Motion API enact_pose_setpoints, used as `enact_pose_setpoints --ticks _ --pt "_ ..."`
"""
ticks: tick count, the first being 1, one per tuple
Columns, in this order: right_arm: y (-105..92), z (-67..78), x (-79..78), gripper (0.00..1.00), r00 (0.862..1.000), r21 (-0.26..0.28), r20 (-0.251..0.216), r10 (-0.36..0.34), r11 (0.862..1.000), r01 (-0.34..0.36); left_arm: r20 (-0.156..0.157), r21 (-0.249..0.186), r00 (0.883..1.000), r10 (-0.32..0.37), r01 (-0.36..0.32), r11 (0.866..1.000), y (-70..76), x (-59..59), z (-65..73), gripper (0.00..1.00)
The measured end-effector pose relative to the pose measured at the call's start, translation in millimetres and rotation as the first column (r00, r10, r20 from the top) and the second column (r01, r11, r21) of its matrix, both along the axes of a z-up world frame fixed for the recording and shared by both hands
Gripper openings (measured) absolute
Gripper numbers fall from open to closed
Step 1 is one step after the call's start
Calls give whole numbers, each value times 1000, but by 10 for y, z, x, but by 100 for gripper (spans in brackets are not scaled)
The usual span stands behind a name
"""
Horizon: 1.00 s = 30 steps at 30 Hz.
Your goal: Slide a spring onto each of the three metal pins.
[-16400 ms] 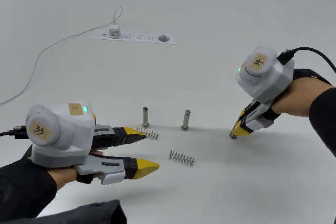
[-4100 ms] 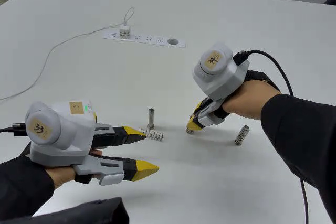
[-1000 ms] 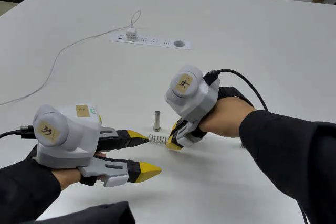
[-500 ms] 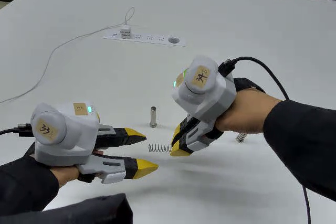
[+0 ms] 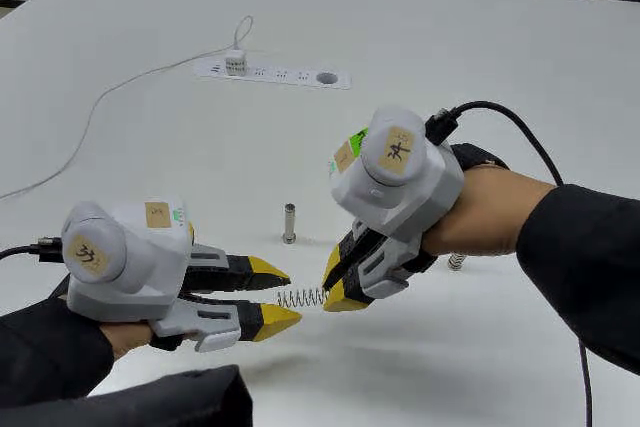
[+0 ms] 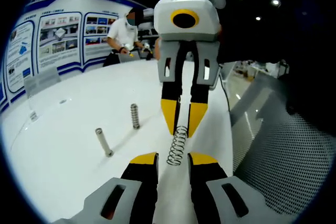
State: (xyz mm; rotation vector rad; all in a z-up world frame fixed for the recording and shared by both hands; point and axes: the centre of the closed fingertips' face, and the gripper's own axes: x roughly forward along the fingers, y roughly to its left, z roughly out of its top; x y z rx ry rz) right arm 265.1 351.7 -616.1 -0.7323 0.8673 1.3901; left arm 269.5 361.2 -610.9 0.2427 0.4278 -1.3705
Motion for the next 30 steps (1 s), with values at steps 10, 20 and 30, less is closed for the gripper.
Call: enact_pose_setpoints --ticks 10,20,30 --pt "5 19 -48 11 1000 3 -6 14 1000 -14 11 5 999 -43 43 999 -22 -54 -20 14" --pt "31 112 -47 11 1000 9 9 11 1000 -12 16 10 999 -50 50 999 -27 -67 -26 12" --pt "206 342 -58 11 999 56 42 34 998 -36 19 18 998 -63 62 998 -31 -77 -44 11"
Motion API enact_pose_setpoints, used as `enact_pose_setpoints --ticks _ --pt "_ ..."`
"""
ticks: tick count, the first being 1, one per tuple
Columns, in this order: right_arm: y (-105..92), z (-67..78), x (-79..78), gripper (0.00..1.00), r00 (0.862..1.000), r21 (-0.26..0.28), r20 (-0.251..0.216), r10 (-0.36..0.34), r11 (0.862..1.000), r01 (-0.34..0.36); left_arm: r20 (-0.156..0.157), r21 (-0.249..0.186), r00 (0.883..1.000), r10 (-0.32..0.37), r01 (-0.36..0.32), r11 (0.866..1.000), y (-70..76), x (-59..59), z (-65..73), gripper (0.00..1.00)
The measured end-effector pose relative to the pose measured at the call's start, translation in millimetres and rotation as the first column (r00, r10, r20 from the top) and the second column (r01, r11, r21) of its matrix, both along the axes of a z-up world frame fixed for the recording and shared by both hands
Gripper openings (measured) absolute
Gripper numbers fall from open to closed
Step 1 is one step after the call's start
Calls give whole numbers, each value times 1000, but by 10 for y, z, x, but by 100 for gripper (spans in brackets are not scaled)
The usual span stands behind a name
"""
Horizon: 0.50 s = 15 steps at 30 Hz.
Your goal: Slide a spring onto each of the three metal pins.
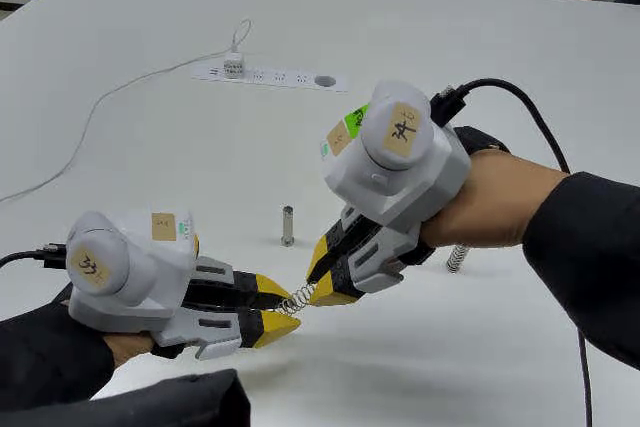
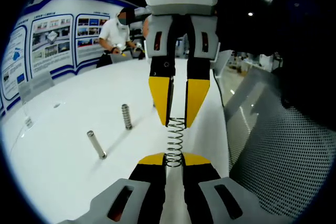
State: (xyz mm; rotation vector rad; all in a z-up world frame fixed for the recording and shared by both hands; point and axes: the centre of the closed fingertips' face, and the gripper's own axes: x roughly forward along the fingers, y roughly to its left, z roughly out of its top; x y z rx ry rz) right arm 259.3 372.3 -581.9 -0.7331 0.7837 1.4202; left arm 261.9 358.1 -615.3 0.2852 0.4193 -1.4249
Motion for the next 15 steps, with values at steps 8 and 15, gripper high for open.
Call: enact_pose_setpoints --ticks 8,15 --pt "122 67 -13 11 1000 13 22 21 1000 -21 4 -2 1000 -4 5 1000 -6 -5 9 11" --pt "105 52 22 12 1000 3 10 -5 1000 5 5 -4 1000 -1 1 1000 -3 1 10 11"
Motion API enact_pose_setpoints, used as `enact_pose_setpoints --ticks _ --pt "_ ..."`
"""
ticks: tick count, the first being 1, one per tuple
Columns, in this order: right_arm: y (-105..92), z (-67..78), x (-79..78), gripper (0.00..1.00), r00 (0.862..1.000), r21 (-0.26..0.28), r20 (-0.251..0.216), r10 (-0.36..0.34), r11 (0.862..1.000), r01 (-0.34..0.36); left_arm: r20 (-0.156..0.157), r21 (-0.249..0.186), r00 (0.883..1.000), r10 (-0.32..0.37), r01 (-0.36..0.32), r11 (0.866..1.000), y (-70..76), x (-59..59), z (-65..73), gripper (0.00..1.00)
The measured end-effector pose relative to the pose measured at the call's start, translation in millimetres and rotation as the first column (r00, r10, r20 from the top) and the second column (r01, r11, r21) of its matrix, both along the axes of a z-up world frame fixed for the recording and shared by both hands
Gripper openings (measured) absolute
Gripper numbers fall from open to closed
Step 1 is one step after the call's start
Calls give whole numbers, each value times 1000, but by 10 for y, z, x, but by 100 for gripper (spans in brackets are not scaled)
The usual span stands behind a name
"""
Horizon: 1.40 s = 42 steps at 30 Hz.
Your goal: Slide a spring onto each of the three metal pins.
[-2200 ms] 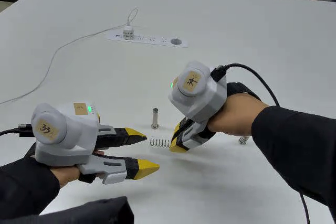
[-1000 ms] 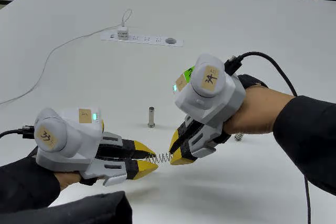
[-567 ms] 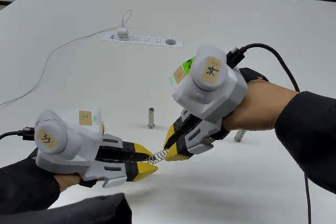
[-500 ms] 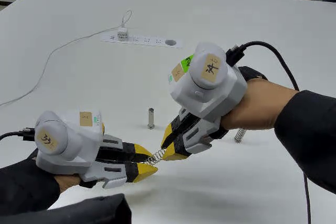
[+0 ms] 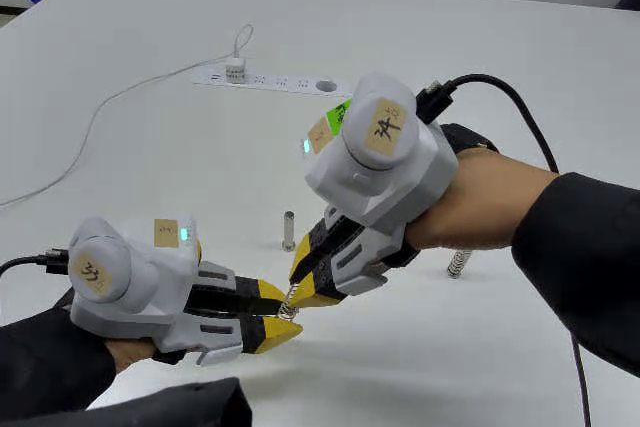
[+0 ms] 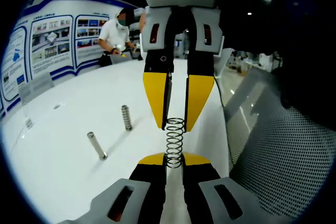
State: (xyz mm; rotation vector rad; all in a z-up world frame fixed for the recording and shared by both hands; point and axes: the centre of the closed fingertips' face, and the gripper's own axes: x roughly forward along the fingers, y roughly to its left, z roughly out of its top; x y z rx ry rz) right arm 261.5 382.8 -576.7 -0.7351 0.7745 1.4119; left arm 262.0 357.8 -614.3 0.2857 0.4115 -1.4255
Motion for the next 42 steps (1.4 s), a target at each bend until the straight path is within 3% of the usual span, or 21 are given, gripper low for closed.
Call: enact_pose_setpoints --ticks 12,28,35,42 --pt "18 -102 -9 15 1000 -19 -16 -16 1000 16 7 -22 1000 10 -9 1000 -1 19 43 11" --pt "37 -92 29 12 1000 -21 -12 -29 999 29 19 -36 1000 24 -23 999 -8 51 77 12" --pt "4 -35 87 12 999 -24 -9 -40 999 39 14 -30 998 61 -60 998 23 109 65 20" --pt "-109 72 256 12 997 -29 23 -73 997 73 -11 -21 991 137 -137 990 89 219 37 34"
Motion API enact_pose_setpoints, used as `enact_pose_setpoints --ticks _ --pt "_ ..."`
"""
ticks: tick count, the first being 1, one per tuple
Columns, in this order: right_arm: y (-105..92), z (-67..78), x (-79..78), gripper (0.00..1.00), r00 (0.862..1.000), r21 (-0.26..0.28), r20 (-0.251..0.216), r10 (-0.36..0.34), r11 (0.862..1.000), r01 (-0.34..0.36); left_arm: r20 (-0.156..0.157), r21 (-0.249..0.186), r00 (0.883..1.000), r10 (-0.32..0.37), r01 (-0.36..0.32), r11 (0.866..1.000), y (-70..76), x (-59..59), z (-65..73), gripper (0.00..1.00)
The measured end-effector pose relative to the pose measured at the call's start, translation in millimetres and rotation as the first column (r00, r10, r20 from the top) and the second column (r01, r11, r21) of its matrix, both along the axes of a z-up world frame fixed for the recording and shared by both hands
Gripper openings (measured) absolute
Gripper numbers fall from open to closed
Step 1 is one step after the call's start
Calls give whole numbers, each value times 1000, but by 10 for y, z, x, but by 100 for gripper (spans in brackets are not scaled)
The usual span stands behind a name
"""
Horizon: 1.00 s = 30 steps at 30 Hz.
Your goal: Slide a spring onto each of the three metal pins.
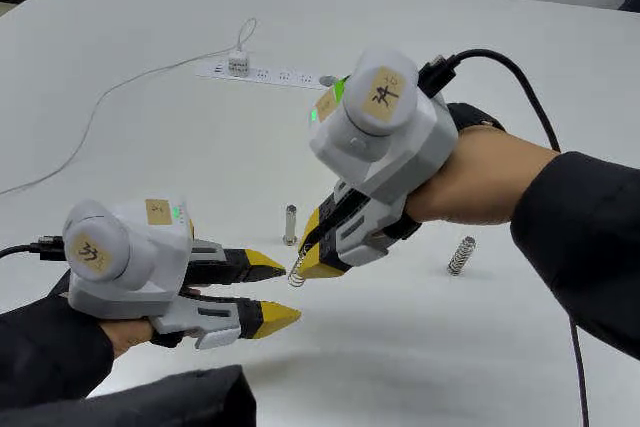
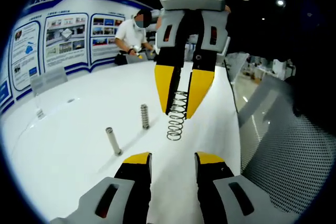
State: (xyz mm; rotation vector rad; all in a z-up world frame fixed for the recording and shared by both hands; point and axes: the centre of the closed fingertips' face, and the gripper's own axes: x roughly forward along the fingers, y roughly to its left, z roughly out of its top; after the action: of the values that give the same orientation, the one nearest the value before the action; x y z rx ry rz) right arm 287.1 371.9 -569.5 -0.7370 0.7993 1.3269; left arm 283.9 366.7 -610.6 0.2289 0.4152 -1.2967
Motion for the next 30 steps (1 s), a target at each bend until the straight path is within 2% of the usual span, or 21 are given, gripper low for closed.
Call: enact_pose_setpoints --ticks 6,17,25,30 --pt "-48 77 176 12 999 2 25 -37 999 37 -10 -12 999 40 -40 999 23 54 26 41" --pt "-59 100 522 12 995 -28 69 -75 997 78 -18 -13 997 71 -71 997 45 93 32 48" --pt "-49 86 761 12 989 -45 92 -113 992 118 -22 -14 997 79 -79 997 54 108 27 50" --pt "-54 -8 897 12 988 -81 101 -119 988 128 -23 -14 996 81 -81 997 58 116 23 50"
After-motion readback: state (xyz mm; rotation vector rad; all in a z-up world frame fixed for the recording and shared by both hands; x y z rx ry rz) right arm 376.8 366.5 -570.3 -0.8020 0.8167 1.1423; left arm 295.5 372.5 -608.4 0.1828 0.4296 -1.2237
